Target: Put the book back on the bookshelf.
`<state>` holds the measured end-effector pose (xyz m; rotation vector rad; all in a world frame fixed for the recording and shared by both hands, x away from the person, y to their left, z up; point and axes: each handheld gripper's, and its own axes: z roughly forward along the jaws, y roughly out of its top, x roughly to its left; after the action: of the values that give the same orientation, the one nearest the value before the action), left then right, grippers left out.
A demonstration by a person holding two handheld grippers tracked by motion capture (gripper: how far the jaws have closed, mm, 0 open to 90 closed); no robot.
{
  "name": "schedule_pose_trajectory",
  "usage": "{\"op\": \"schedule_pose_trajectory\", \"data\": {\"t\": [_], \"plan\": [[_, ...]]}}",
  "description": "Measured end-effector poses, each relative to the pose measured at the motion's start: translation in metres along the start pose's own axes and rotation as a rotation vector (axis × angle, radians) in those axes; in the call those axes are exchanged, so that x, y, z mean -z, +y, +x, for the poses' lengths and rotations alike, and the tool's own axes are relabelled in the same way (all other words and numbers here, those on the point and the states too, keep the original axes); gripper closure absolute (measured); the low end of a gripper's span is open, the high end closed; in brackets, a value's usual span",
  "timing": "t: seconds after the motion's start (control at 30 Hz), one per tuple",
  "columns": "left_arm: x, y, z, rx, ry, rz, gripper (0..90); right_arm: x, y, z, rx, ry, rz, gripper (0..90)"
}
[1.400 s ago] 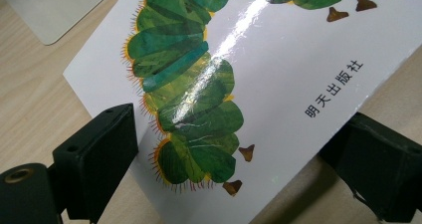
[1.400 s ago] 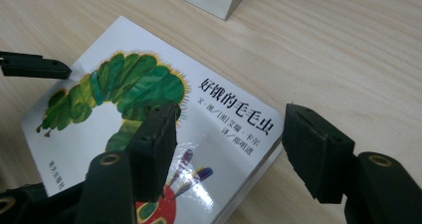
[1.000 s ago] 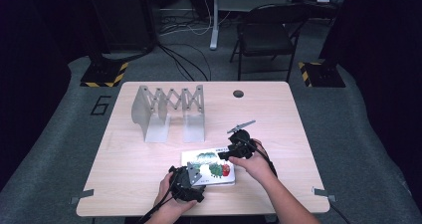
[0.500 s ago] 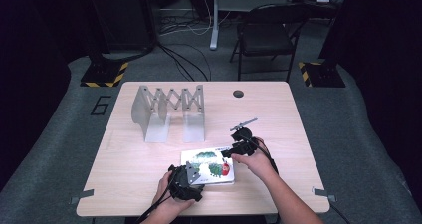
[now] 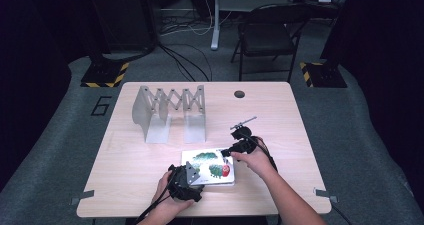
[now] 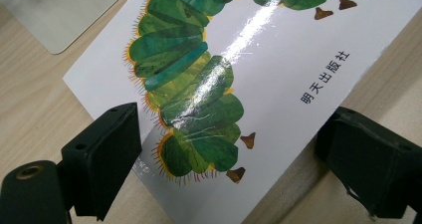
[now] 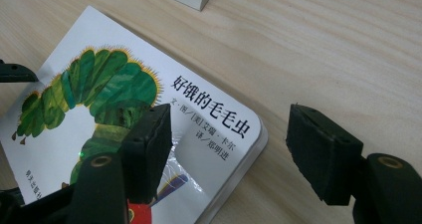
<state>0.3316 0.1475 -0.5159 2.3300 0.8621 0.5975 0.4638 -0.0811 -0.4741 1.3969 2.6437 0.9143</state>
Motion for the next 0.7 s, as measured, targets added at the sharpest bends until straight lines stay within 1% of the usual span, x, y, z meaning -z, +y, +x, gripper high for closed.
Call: {"op": "schedule_pose_trajectory", "data": {"t": [0.03, 0.07, 0.1, 0.13, 0.17, 0.33, 0.4, 0.5, 0.53, 0.7], "plan": [[0.000, 0.000, 0.000, 0.000, 0.009, -0.001, 10.8, 0.000, 0.001, 0.000, 0.001, 0.002, -0.001, 34.0], [0.000, 0.000, 0.000, 0.000, 0.009, -0.001, 10.9, 0.000, 0.001, 0.000, 0.001, 0.002, -0.001, 34.0], [0.000, 0.000, 0.000, -0.001, 0.008, -0.002, 10.9, 0.000, 0.002, 0.001, -0.008, 0.009, 0.010, 33.6], [0.000, 0.000, 0.001, -0.002, -0.005, -0.002, 10.9, -0.001, 0.004, 0.001, -0.008, 0.018, 0.012, 33.5], [0.000, 0.000, 0.002, -0.007, -0.004, 0.000, 10.9, -0.002, 0.005, 0.001, -0.005, 0.019, 0.013, 33.5], [0.000, -0.001, 0.002, -0.005, 0.002, -0.008, 10.9, -0.005, 0.007, 0.003, -0.006, 0.020, 0.010, 33.5], [0.000, -0.001, 0.002, -0.004, 0.000, -0.008, 10.9, -0.007, 0.008, 0.003, 0.004, 0.017, 0.014, 33.5], [0.000, -0.001, 0.002, -0.005, 0.000, -0.009, 10.9, -0.009, 0.009, 0.003, -0.004, 0.021, 0.026, 33.5], [0.000, -0.001, 0.002, -0.005, -0.005, -0.004, 10.9, -0.011, 0.009, 0.002, 0.011, 0.021, 0.027, 33.3], [0.000, -0.001, 0.002, -0.005, -0.005, -0.004, 10.9, -0.013, 0.009, 0.003, 0.000, 0.029, 0.031, 32.7]]}}
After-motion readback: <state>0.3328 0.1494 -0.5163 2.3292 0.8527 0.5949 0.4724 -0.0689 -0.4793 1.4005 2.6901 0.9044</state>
